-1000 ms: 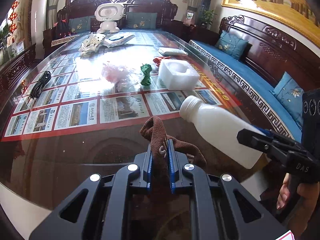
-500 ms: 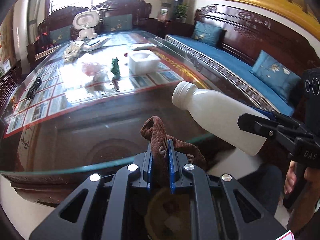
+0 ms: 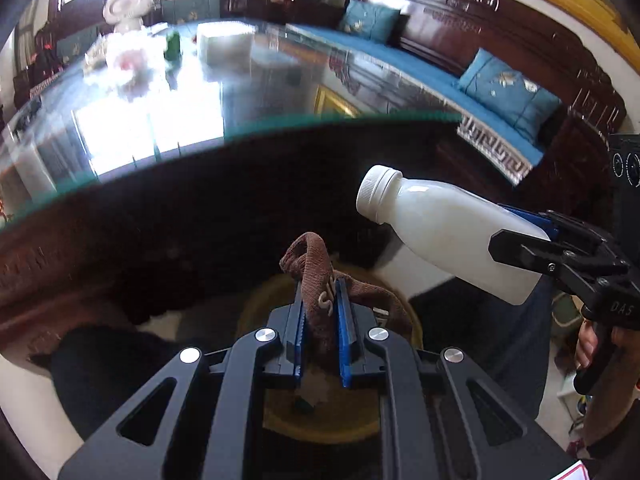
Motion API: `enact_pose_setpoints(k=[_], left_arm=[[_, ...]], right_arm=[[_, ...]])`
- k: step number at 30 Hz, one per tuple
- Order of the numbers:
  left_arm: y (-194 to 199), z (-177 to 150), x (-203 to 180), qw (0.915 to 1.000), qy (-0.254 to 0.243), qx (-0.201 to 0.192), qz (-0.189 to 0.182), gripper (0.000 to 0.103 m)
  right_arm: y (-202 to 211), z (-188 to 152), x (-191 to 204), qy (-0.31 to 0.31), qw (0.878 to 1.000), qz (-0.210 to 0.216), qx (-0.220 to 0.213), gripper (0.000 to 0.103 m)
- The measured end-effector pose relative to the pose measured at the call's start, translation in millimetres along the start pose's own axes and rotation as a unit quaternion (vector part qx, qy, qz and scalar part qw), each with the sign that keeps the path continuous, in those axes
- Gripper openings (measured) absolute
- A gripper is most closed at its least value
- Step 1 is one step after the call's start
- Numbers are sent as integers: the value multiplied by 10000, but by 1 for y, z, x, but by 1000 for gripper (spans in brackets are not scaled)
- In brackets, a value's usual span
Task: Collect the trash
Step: 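Carry the bottle and cloth down over the yellow bucket with both grippers, then open the right gripper to drop the bottle while the left gripper releases the cloth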
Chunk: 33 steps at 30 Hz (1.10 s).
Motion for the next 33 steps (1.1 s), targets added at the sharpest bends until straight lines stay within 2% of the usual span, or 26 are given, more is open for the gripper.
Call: enact_pose_setpoints(k=[7, 9, 16, 25, 26, 27, 30, 33], left_arm=[[-41, -40, -5, 9986, 22, 505, -130, 14], [-52, -49, -4, 9979, 22, 634, -121, 14], [-85, -67, -3, 9939, 30, 1092, -130, 14], [-99, -71, 0, 9917, 103, 1269, -176, 14], [-100, -71, 0, 9914, 103, 1290, -186, 14], [-101, -72, 0, 9912, 97, 1310, -187, 14], [-105, -73, 0, 9906, 88, 1353, -190, 14], [-109, -70, -2, 9902, 75, 1380, -202, 14]], right_arm=[[-33, -45, -16, -182, 9986, -236, 447, 50], [-44, -54, -18, -259, 9976, -164, 628, 50], [-68, -67, -28, -374, 9942, -150, 995, 50], [-95, -72, -29, -207, 9909, -182, 1319, 51], [-98, -74, -29, -197, 9898, -195, 1400, 65], [-102, -75, -32, -214, 9884, -288, 1476, 84], [-104, -76, -37, -138, 9884, -487, 1433, 82], [-102, -75, -38, -203, 9893, -425, 1383, 82]])
Point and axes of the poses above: each gripper's, at about its wrist camera, not at the fingertips, and y roughly against the way its jaws point, x to its left, z to its top, the point moved 9 cm from there along -y, roughly the way its jaws point, and after that the axes turned 9 degrees about x, right-handed, at the moved point
